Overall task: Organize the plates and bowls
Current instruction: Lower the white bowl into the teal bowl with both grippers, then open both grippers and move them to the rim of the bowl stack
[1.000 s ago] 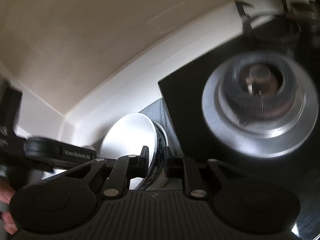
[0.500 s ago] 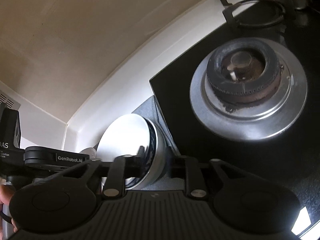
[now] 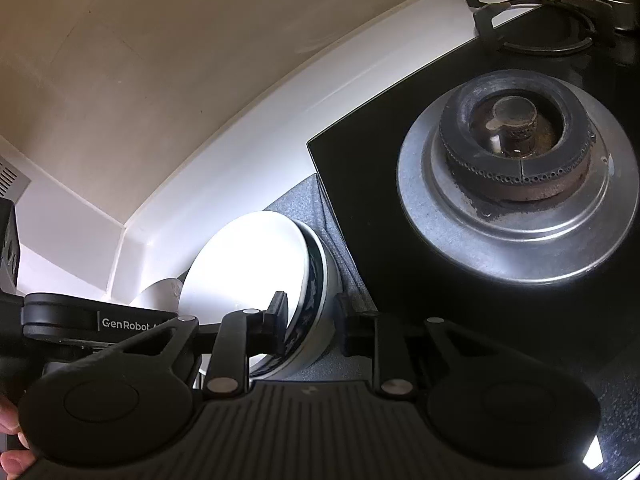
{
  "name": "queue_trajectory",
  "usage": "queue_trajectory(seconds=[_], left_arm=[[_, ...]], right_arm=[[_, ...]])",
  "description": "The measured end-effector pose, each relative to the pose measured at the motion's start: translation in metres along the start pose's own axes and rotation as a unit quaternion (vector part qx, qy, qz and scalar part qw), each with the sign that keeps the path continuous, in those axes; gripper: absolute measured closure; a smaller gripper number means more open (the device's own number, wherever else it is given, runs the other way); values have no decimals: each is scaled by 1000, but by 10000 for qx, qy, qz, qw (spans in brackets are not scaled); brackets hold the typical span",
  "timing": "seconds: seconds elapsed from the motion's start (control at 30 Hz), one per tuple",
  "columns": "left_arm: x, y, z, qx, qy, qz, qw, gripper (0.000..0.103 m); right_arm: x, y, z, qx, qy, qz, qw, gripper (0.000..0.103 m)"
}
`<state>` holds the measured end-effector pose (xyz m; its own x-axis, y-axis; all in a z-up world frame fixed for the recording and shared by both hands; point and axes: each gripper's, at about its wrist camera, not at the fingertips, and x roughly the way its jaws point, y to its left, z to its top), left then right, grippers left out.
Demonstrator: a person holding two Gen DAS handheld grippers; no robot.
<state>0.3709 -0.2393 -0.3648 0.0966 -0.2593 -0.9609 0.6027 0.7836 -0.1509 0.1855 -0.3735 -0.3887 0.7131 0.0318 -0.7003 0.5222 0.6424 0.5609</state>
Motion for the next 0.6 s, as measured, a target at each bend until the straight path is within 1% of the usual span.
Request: queue_trajectory(seconds=[0.1,0.17,0.27,0.3,0.33,0.37,0.4,0.43,0.57,0.6], left_arm=[[-7,4,-5,-125,24,-175,9998,82],[-22,6,-13,-67,-145,-328,9993,80],[-50,11,-29,46,-396,-458,9982,76],[-60,15,-36,72,-489,-476,9976,72],[-71,22,-43,79,-590,-478,9971,65],[-81,30,-50,82,-683,-466,9965,61],[-89,39,-57,71,-759,-407,9963,53],[-98,50,-64,16,-817,-296,9962,51],[-129,108,-95,-394,-900,-34,9952,47],[-136,124,-104,-534,-947,41,9941,43]], right_arm=[[-8,-3,-4,92,-24,115,9999,76],[-20,-5,-8,108,-148,147,9997,74],[-36,-3,-16,21,-331,67,9994,74],[-41,-1,-18,7,-372,73,9993,74],[-46,1,-20,-9,-419,83,9991,74],[-51,4,-23,-44,-452,95,9989,74],[-56,8,-25,-77,-466,119,9988,74],[-60,13,-26,-124,-470,172,9987,74],[-70,42,-40,-495,-423,442,9969,74],[-67,51,-42,-555,-364,528,9964,74]])
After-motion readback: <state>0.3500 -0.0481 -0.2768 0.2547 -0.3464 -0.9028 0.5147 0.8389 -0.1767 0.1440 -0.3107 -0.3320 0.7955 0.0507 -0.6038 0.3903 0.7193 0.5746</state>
